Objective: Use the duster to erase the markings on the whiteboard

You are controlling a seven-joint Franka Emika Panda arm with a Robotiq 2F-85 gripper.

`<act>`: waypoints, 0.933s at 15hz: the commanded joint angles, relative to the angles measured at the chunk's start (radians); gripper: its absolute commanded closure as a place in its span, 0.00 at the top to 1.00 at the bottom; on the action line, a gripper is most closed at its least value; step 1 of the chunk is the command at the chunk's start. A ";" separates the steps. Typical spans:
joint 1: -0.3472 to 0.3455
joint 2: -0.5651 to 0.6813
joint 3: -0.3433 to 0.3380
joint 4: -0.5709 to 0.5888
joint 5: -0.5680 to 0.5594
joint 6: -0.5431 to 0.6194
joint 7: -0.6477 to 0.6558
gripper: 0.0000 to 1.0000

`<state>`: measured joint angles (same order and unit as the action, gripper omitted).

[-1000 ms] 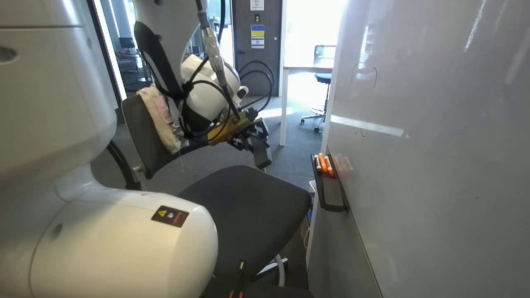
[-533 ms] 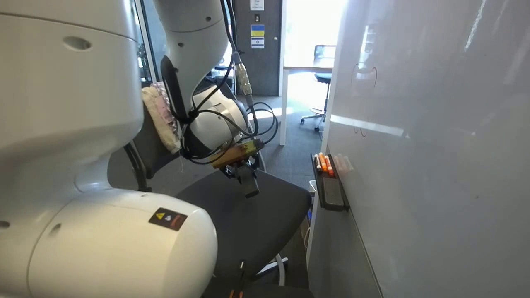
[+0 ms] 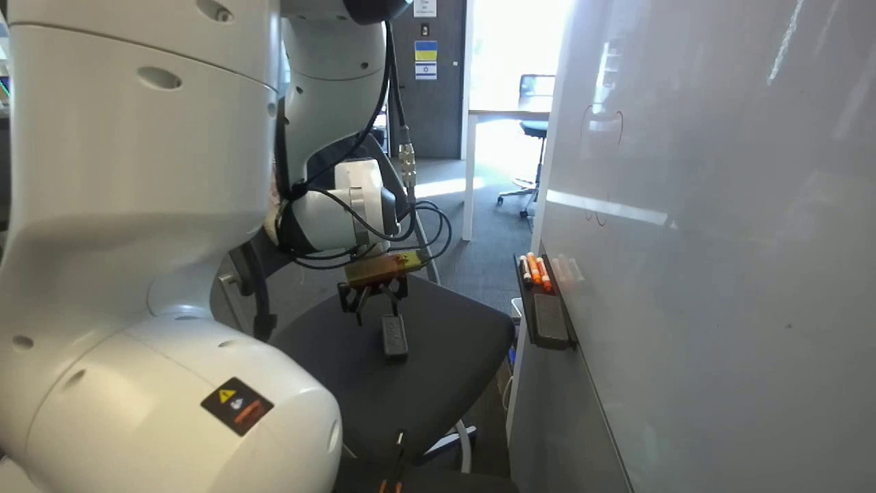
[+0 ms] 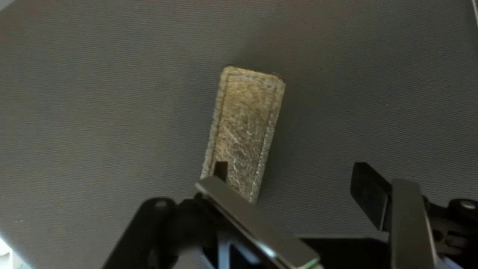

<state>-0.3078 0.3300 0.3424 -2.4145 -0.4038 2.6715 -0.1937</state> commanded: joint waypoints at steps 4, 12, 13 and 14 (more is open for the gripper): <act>0.066 -0.228 -0.076 -0.005 0.323 -0.250 -0.314 1.00; 0.206 -0.518 -0.279 -0.007 0.314 -0.669 -0.247 1.00; 0.212 -0.540 -0.294 -0.003 0.299 -0.708 -0.216 1.00; 0.216 -0.560 -0.306 -0.001 0.285 -0.738 -0.184 1.00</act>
<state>-0.1295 -0.1459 0.0861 -2.4076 -0.1041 2.0244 -0.4473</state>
